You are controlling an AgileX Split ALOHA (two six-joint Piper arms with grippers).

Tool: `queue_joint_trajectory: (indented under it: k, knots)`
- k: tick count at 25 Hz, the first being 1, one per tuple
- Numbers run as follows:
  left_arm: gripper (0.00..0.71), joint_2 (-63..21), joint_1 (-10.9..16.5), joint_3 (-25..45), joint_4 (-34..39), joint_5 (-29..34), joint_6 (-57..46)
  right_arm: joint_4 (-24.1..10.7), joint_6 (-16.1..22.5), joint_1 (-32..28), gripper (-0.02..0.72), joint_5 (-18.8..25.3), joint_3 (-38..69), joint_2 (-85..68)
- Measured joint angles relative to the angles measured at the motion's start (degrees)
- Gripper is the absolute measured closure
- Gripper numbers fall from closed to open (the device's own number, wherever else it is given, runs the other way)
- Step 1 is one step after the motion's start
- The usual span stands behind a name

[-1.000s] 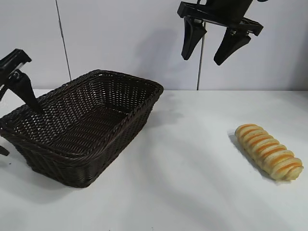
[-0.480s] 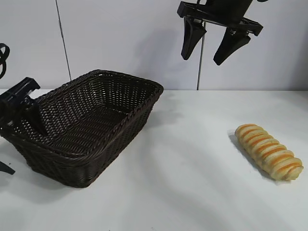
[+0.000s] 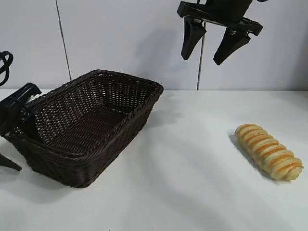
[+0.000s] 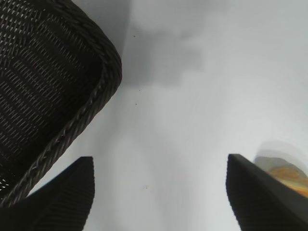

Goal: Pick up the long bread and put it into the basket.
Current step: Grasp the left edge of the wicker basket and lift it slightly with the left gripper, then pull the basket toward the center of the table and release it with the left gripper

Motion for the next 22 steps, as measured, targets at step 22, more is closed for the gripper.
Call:
queue_joint_trajectory:
  k: [22]
  knots:
    - [0.599, 0.11, 2.72, -13.52, 2.24, 16.07, 9.66, 0.0, 0.0, 0.0, 0.155, 0.0, 0.0, 0.0]
